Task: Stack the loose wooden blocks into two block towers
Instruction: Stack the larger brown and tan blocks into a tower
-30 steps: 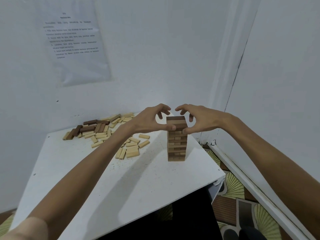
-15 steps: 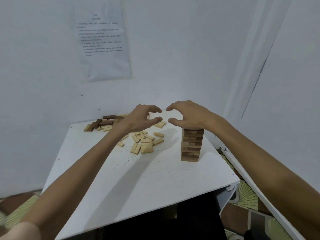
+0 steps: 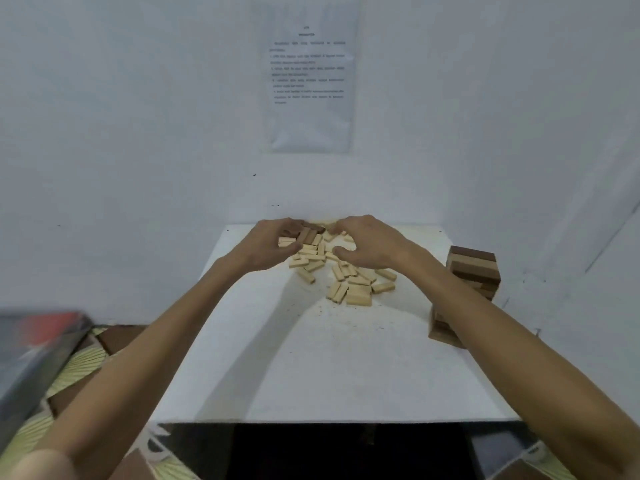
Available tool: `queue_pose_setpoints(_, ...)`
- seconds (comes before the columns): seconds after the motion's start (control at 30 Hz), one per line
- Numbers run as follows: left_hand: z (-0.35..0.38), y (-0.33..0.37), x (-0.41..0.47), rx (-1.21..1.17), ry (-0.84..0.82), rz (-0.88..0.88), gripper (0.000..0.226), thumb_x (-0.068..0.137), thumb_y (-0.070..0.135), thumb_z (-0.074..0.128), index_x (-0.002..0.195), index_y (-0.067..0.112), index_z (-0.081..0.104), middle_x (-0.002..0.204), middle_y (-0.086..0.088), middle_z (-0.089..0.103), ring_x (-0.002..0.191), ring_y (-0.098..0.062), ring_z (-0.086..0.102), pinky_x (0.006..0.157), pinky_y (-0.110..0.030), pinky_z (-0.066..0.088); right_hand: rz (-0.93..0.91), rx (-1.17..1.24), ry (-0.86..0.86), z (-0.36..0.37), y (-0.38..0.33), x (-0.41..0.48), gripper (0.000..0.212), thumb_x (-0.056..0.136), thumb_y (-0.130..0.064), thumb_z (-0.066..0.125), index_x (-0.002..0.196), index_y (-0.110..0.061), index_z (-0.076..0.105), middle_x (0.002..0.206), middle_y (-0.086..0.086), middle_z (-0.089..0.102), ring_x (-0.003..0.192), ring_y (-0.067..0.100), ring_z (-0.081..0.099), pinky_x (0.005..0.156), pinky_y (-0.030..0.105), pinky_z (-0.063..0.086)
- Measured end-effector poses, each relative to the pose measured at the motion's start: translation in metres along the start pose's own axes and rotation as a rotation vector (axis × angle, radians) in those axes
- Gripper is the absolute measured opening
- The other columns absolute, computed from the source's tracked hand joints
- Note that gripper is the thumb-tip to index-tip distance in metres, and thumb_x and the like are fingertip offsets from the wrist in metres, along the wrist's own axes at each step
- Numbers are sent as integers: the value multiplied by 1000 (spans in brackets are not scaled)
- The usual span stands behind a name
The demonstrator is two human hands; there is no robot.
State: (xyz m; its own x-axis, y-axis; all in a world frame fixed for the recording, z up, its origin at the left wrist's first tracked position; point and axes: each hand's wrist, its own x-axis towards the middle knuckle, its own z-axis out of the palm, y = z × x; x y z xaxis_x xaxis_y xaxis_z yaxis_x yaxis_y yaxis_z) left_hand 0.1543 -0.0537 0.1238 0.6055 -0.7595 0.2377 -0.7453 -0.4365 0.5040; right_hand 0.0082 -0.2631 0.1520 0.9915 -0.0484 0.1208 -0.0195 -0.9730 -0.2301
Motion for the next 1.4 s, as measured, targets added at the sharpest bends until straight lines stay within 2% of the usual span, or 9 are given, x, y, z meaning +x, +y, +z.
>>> queue_pose_setpoints(0.07, -3, -15, 0, 12, 11, -35, 33, 95, 22, 73, 127, 14, 68, 120, 10, 69, 101, -4, 61, 82, -1, 40, 3, 28, -4, 8, -4, 13, 43, 100, -37, 60, 140, -21, 58, 144, -1, 59, 134, 19, 52, 105, 39, 47)
queue_pose_setpoints(0.2, -5, -40, 7, 22, 4, -96, 34, 94, 24, 73, 126, 14, 68, 126, 3, 69, 107, -13, 64, 94, -27, 50, -14, 67, -1, 22, -8, 39, 34, 100, -29, 61, 133, -21, 63, 136, -3, 64, 126, 18, 56, 97, 30, 42)
queue_pose_setpoints(0.47, 0, -85, 42, 64, -14, -199, 29, 95, 21, 68, 122, 10, 68, 113, 5, 69, 106, -20, 65, 84, -25, 45, 32, 116, -68, 65, -5, 109, 40, 94, -30, 60, 132, -18, 63, 129, 3, 67, 116, 23, 62, 92, 42, 54)
queue_pose_setpoints(0.6, 6, -115, 65, 41, 15, -297, 25, 97, 33, 63, 115, 16, 69, 110, 0, 72, 106, -23, 65, 86, -36, 53, 42, 108, -47, 92, -1, 146, 35, 96, -24, 61, 128, -12, 64, 121, 7, 67, 112, 26, 61, 84, 34, 51)
queue_pose_setpoints(0.77, 16, -137, 86, 36, 88, -378, 41, 99, 52, 58, 111, 15, 71, 108, 2, 64, 99, -21, 61, 85, -39, 53, 64, 56, -13, 119, 9, 183, 14, 94, -15, 55, 105, -12, 63, 100, 5, 61, 98, 29, 62, 69, 34, 42)
queue_pose_setpoints(0.97, 32, -168, 104, 114, 44, -395, 44, 91, 40, 70, 128, 16, 65, 123, -6, 64, 116, -27, 59, 83, -34, 47, 79, -1, 57, 146, 13, 216, 25, 98, -10, 53, 121, -10, 64, 126, 9, 63, 113, 28, 57, 76, 36, 45)
queue_pose_setpoints(1.1, 48, -173, 106, 177, 54, -384, 38, 89, 45, 70, 118, 21, 72, 110, -7, 61, 110, -27, 57, 84, -40, 52, 98, 1, 126, 161, 17, 223, 25, 101, -11, 54, 123, -11, 64, 128, 7, 62, 117, 27, 52, 75, 32, 37)
queue_pose_setpoints(1.3, 61, -171, 109, 102, 114, -418, 43, 87, 36, 70, 123, 13, 63, 115, -12, 58, 113, -31, 53, 86, -39, 49, 90, 40, 175, 165, 19, 219, 26, 96, -9, 58, 121, -11, 64, 126, 7, 63, 116, 26, 54, 80, 35, 44)
queue_pose_setpoints(1.4, 63, -165, 111, 10, 150, -493, 45, 81, 35, 75, 115, 11, 57, 111, -10, 55, 110, -31, 52, 86, -40, 50, 77, 85, 201, 163, 20, 213, 25, 95, -9, 60, 119, -10, 64, 122, 7, 63, 112, 26, 56, 82, 36, 47)
